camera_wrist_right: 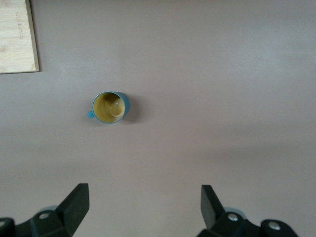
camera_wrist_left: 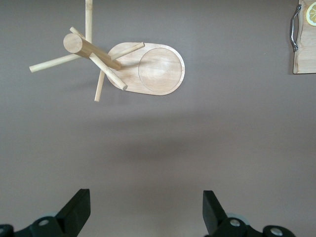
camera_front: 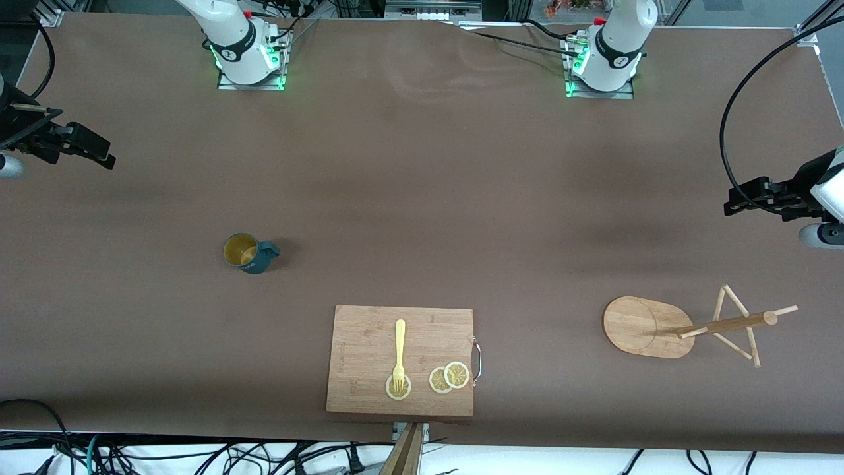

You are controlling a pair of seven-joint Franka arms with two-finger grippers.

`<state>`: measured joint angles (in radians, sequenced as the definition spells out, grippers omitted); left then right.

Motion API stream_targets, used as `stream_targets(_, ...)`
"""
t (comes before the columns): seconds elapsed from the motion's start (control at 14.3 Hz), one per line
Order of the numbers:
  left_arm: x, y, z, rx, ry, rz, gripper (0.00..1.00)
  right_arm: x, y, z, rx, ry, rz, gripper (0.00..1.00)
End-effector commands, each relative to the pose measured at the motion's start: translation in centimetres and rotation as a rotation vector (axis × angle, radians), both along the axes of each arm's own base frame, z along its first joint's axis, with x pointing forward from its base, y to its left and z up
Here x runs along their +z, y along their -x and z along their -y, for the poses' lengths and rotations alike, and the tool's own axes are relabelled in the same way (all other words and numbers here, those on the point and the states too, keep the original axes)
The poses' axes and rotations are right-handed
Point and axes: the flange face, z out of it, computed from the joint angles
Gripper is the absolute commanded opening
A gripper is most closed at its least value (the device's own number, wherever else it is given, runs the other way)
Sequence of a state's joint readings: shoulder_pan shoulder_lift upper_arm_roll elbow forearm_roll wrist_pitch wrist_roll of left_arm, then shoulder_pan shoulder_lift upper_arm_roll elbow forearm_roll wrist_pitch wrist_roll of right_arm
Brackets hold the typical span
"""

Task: Pass cup and hang on rack

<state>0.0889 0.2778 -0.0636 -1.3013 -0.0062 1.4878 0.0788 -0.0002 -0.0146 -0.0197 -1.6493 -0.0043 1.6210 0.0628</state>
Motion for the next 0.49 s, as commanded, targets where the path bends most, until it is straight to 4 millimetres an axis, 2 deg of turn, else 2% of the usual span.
stream_targets(0.0, 0.62, -0.37, 0.16, -0.004, 0.007, 0.010, 1.00, 0.40, 0.49, -0.08, -0.006, 0.000, 0.001, 1.00)
stream_targets(0.42, 0.62, -0.37, 0.18, -0.004, 0.008, 0.010, 1.00, 0.40, 0.49, 0.08, -0.014, 0.000, 0.001, 1.00)
